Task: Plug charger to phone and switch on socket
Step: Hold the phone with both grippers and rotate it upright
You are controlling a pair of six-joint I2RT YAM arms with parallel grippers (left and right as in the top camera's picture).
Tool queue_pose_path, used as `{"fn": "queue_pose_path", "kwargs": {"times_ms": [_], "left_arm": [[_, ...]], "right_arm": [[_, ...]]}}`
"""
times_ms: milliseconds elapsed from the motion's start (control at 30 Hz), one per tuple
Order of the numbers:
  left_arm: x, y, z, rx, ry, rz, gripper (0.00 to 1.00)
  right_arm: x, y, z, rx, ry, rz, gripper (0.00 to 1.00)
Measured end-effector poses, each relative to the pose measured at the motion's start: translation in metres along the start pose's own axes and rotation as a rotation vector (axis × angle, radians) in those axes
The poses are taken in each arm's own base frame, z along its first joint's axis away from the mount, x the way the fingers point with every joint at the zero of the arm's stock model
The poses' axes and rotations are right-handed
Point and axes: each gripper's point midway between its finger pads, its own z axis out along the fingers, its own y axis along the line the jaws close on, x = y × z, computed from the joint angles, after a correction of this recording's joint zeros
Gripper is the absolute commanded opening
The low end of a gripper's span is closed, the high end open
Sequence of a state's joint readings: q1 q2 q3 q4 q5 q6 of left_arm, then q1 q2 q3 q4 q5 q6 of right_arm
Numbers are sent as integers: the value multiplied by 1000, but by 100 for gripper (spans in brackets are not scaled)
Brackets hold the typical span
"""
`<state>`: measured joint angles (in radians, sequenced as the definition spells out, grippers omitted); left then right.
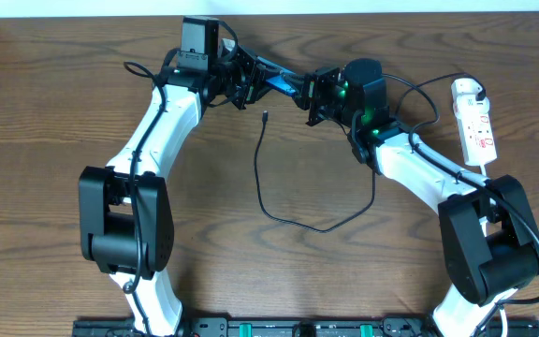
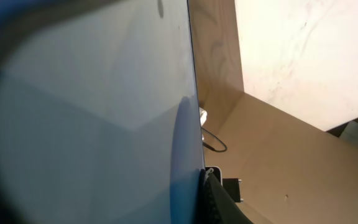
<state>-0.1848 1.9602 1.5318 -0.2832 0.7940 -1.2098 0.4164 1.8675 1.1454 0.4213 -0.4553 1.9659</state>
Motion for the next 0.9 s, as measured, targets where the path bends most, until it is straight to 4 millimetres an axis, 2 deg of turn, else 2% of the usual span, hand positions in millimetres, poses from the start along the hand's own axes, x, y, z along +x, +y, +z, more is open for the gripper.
{"fn": "queue_pose_path", "kwargs": {"times_ms": [567, 667, 700, 767, 900], "left_arm": [[-6, 0, -2, 2, -21, -9, 19], [-6, -1, -3, 5, -22, -25, 7], [-7, -2, -3, 9, -22, -32, 7], [-7, -5, -5, 20, -21, -54, 7], [-8, -7, -6, 26, -26, -61, 7]], "right_arm": [[1, 3, 2, -19, 9, 7, 1], [2, 3, 2, -19, 9, 14, 2], [2, 3, 2, -21, 8, 26, 1], [3, 4, 3, -26, 10, 45, 3], [5, 4, 3, -27, 14, 37, 22]]}}
